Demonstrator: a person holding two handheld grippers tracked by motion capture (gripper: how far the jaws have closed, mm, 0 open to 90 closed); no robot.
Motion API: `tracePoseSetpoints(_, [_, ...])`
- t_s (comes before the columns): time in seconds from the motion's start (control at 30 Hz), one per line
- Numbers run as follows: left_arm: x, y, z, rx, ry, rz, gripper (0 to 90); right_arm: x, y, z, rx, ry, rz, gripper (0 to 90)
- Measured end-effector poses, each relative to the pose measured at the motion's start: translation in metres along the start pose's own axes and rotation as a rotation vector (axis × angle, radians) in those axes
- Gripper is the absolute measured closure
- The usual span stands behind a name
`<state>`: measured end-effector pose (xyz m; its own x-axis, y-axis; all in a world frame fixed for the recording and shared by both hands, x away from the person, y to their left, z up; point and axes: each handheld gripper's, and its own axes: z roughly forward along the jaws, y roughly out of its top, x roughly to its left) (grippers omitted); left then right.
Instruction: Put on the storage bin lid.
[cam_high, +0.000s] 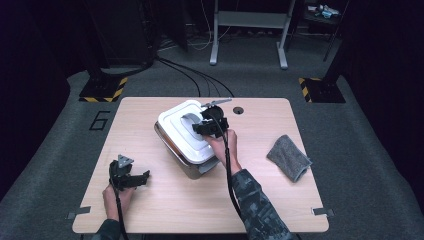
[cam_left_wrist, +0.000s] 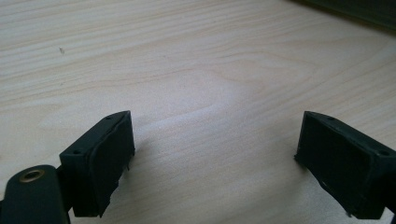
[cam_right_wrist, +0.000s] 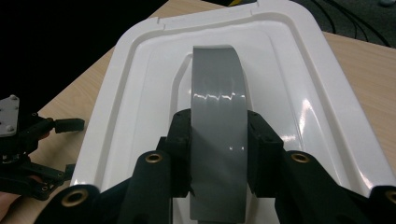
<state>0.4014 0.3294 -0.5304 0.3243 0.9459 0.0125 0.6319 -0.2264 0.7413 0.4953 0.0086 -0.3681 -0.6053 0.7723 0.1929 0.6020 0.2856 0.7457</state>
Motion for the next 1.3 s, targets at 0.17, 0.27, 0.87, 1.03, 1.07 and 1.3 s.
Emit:
tracePoseSetpoints(0.17, [0.000, 0.000, 0.000, -0.001, 0.001, 0.001, 10.8, 0.002, -0.002, 0.006, 0.002, 0.003, -0.001, 66.4])
tracePoseSetpoints(0.27, [0.000, 0.000, 0.000, -0.005, 0.002, -0.004, 10.8, 0.006, -0.002, 0.010, 0.013, 0.004, 0.005, 66.3])
tracePoseSetpoints(0.87, [0.000, 0.000, 0.000, -0.005, 0.003, -0.003, 10.9, 0.015, -0.008, 0.019, 0.036, -0.010, -0.018, 66.2])
tracePoseSetpoints(1.03, [-0.001, 0.000, 0.001, -0.009, 0.006, -0.003, 10.9, 0.014, -0.012, 0.020, 0.035, -0.008, -0.021, 66.0])
tracePoseSetpoints(1.07, [-0.001, 0.000, 0.000, -0.007, 0.003, -0.004, 10.9, 0.014, -0.012, 0.020, 0.034, -0.009, -0.025, 66.0])
tracePoseSetpoints(1.3, [0.000, 0.000, 0.000, -0.004, 0.002, -0.003, 10.9, 0.013, -0.012, 0.019, 0.036, -0.011, -0.028, 58.3])
